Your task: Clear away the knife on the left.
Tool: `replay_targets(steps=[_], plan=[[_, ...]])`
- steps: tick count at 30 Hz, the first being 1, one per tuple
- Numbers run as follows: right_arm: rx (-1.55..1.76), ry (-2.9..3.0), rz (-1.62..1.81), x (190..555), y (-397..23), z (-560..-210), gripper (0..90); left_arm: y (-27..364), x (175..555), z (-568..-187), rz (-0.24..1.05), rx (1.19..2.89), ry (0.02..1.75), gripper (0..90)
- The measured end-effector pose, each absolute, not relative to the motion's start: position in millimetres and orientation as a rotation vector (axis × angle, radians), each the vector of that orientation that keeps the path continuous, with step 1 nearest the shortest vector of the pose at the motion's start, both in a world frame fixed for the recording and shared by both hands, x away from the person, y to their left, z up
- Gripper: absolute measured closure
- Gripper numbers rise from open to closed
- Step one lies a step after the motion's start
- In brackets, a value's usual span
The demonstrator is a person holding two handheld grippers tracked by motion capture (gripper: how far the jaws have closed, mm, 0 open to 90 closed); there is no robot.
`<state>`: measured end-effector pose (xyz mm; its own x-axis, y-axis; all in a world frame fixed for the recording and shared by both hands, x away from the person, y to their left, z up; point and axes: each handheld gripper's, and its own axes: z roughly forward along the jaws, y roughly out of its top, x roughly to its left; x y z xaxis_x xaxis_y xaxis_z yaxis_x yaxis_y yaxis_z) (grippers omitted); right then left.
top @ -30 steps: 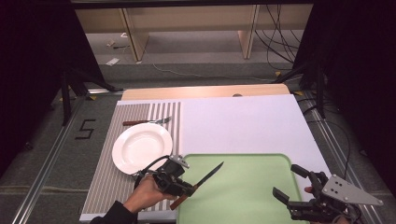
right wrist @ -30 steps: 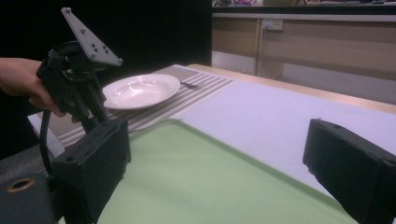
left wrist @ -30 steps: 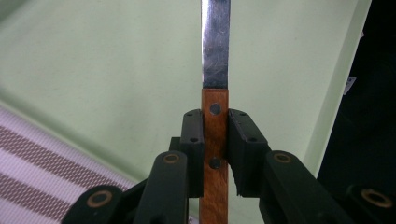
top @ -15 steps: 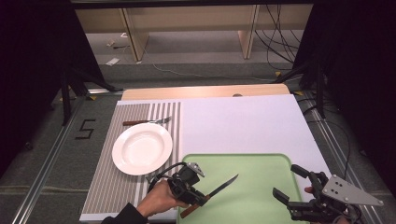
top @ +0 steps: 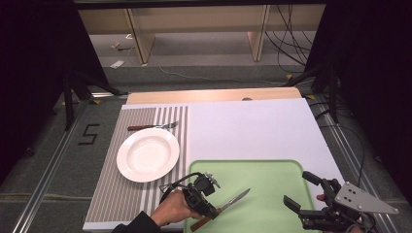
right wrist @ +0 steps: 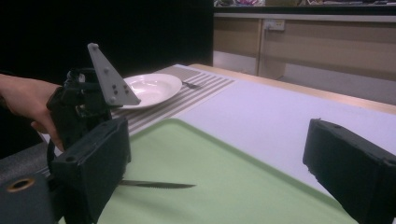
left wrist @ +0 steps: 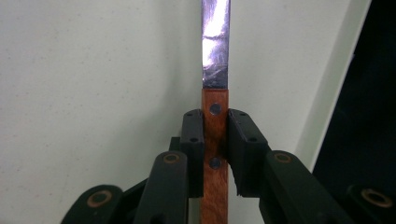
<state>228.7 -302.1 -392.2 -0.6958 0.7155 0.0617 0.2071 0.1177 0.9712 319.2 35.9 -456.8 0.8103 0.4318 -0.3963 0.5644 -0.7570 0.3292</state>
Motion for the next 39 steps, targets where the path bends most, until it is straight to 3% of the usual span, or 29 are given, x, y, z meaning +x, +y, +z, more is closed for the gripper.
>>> replay_targets(steps=[10,14,15,16,19,23,29,33,34,39], plan=[[0.89,1.979,1.606,228.7,-302.0,-392.3,8.6,31.7,318.2,-463.4,-0.371,2.606,0.715,75.3],[0.888,1.979,1.608,228.6,-301.9,-392.3,8.6,31.3,316.1,-460.9,-0.36,2.6,0.674,57.8],[0.891,1.979,1.608,228.6,-302.0,-392.2,8.6,31.1,314.9,-459.5,-0.354,2.601,0.654,49.8],[0.891,1.979,1.608,228.6,-302.0,-392.2,8.6,30.6,313.3,-457.8,-0.32,2.603,0.64,49.8],[0.89,1.979,1.608,228.6,-302.1,-392.2,8.6,28.5,307.9,-453.0,-0.242,2.58,0.586,31.5],[0.885,1.98,1.61,228.3,-301.6,-392.2,8.6,25.2,302.7,-448.8,-0.188,2.555,0.551,24.5],[0.884,1.981,1.609,228.3,-301.6,-392.3,8.6,20.2,296.2,-443.1,-0.107,2.499,0.463,24.3],[0.882,1.985,1.608,228.1,-301.2,-392.2,8.6,16.3,294.4,-443.2,-0.102,2.491,0.433,40.4],[0.882,1.985,1.608,228.1,-301.1,-392.1,8.5,14.6,294.4,-443.2,-0.094,2.498,0.414,48.6],[0.88,1.985,1.611,228.1,-301.1,-392.2,8.6,9.7,294.5,-445.3,-0.078,2.513,0.401,59.9]])
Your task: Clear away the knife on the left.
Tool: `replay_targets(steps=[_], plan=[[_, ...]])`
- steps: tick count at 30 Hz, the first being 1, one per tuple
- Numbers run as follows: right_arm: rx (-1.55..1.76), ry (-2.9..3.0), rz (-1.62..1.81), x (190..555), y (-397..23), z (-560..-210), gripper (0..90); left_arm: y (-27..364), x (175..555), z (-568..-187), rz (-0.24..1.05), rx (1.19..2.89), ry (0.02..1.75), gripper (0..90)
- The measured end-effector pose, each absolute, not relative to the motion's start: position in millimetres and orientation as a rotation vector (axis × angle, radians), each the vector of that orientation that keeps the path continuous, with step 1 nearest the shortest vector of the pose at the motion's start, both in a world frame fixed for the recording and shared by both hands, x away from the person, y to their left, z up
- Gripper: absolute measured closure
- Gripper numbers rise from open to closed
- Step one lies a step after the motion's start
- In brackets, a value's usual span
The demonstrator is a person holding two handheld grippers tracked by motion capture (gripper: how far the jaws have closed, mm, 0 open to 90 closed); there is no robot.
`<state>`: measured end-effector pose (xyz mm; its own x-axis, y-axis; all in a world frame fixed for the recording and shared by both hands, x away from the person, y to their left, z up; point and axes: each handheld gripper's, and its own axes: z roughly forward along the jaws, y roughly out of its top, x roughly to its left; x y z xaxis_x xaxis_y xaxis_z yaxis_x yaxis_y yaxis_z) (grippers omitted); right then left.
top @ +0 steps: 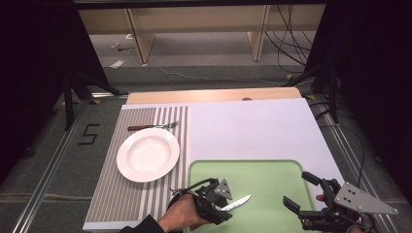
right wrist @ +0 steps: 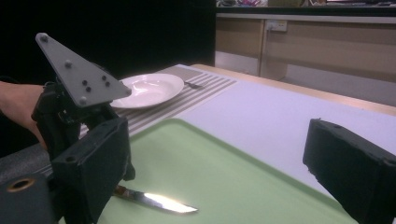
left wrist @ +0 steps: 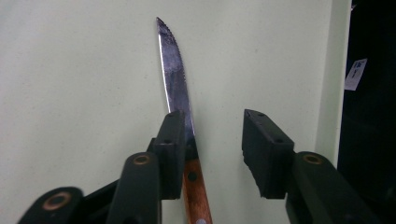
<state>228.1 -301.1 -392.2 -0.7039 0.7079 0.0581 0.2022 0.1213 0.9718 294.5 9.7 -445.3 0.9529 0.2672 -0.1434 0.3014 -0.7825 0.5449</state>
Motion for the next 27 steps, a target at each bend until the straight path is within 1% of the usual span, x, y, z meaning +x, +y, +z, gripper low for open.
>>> replay_targets(steps=[7,8,9,15,19,27], plan=[[0.878,1.987,1.609,228.4,-300.9,-392.2,8.6,3.1,294.1,-449.1,-0.1,2.549,0.381,74.9],[0.876,1.986,1.614,228.2,-300.4,-392.3,8.6,2.2,294.1,-449.8,-0.108,2.555,0.381,78.8],[0.876,1.986,1.614,228.2,-300.4,-392.3,8.6,1.1,293.8,-450.6,-0.108,2.559,0.384,78.8],[0.875,1.987,1.616,228.3,-300.3,-392.3,8.6,-3.7,294.5,-455.3,-0.1,2.569,0.377,87.3],[0.875,1.989,1.613,227.9,-300.2,-392.2,8.6,-4.5,295.1,-458.2,-0.1,2.584,0.37,89.5],[0.874,1.989,1.612,227.8,-300.1,-392.1,8.6,-2.5,297.8,-461.4,-0.099,2.594,0.415,89.6]])
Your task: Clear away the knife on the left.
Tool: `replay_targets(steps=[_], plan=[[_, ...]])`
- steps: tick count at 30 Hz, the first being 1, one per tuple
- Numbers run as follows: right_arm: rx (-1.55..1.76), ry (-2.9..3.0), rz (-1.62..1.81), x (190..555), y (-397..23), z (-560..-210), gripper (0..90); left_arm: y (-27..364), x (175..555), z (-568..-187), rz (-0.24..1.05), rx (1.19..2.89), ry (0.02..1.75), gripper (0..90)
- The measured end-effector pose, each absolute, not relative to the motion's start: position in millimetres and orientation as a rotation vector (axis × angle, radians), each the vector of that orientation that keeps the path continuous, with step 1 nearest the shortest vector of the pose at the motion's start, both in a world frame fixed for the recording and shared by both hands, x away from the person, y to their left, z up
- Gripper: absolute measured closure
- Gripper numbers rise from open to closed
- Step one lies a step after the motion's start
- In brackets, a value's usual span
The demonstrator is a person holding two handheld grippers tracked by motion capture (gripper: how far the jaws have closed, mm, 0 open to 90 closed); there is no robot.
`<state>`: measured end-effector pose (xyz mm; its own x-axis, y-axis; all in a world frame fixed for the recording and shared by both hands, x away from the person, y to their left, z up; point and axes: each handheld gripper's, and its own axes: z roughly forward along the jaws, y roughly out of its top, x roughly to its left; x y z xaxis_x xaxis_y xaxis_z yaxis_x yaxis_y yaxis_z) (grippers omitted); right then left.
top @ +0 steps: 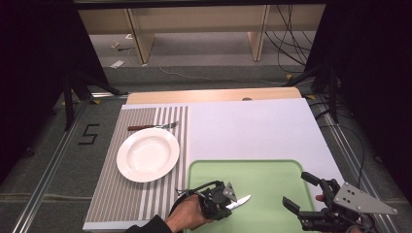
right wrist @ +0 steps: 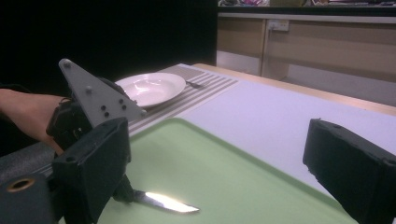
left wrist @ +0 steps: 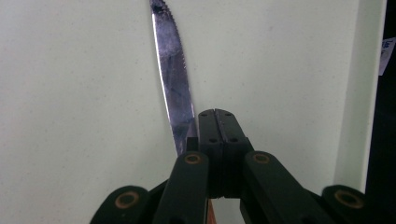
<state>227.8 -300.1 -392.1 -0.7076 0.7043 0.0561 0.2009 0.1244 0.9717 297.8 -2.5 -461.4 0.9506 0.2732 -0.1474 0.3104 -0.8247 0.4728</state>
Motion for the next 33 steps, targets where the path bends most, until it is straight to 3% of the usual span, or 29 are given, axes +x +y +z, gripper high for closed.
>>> replay_targets(steps=[33], plan=[[0.873,1.988,1.615,227.9,-300.7,-392.0,8.7,14.1,309.0,-463.6,-0.139,2.633,0.503,89.6]])
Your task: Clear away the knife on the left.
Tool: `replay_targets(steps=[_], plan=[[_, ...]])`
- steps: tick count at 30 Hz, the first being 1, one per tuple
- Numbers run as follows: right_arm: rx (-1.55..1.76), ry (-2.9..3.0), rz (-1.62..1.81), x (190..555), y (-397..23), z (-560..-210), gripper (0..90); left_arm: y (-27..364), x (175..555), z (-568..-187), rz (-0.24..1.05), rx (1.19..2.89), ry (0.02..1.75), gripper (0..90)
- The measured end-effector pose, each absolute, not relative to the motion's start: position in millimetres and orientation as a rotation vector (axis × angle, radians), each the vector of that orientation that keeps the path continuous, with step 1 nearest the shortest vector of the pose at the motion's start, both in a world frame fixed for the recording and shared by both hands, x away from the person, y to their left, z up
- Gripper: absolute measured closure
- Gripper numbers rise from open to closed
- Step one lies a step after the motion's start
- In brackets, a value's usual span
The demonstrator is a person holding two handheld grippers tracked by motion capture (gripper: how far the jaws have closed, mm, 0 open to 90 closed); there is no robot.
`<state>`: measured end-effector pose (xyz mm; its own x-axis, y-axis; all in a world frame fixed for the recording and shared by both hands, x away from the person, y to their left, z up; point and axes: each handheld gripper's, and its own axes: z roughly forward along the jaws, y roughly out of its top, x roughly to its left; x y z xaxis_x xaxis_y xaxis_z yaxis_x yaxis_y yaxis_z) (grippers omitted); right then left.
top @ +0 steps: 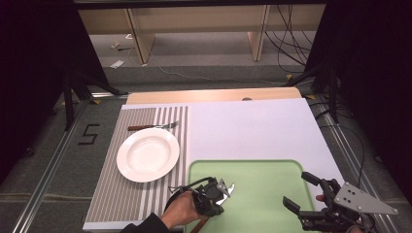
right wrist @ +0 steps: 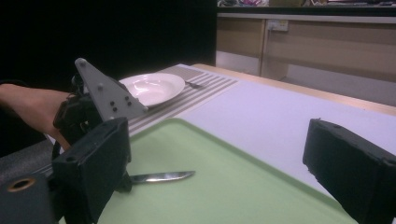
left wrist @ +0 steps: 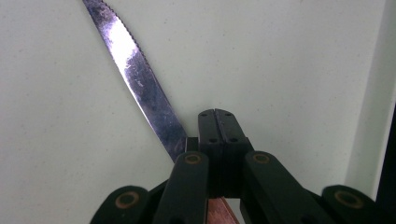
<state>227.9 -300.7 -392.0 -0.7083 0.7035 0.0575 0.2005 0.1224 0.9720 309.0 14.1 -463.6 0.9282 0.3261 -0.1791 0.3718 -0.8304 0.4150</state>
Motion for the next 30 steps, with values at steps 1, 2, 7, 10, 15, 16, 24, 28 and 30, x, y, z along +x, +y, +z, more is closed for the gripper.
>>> replay_targets(steps=[1,2,7,10,15,16,24,28,30], plan=[[0.873,1.988,1.615,227.9,-300.7,-392.0,8.7,14.8,309.6,-463.4,-0.138,2.635,0.502,89.6],[0.873,1.988,1.615,227.9,-300.6,-392.0,8.7,15.4,309.9,-463.4,-0.138,2.635,0.505,89.6],[0.872,1.988,1.615,227.8,-300.7,-392.0,8.7,18.9,310.9,-463.3,-0.146,2.638,0.518,89.7],[0.872,1.989,1.615,227.8,-300.7,-391.9,8.7,20.8,311.4,-463.2,-0.145,2.641,0.523,89.6],[0.872,1.988,1.615,227.7,-300.8,-391.9,8.7,25.0,312.8,-462.5,-0.147,2.648,0.538,89.7],[0.873,1.989,1.611,227.6,-300.9,-391.8,8.7,25.9,313.1,-462.5,-0.152,2.646,0.541,89.7],[0.873,1.991,1.608,227.4,-301.1,-391.6,8.7,34.0,316.3,-461.8,-0.154,2.65,0.568,89.7],[0.872,1.991,1.608,227.4,-301.1,-391.5,8.7,36.9,317.2,-461.6,-0.16,2.653,0.581,89.7],[0.872,1.991,1.608,227.3,-301.2,-391.5,8.7,38.6,317.8,-461.6,-0.165,2.657,0.581,89.7]])
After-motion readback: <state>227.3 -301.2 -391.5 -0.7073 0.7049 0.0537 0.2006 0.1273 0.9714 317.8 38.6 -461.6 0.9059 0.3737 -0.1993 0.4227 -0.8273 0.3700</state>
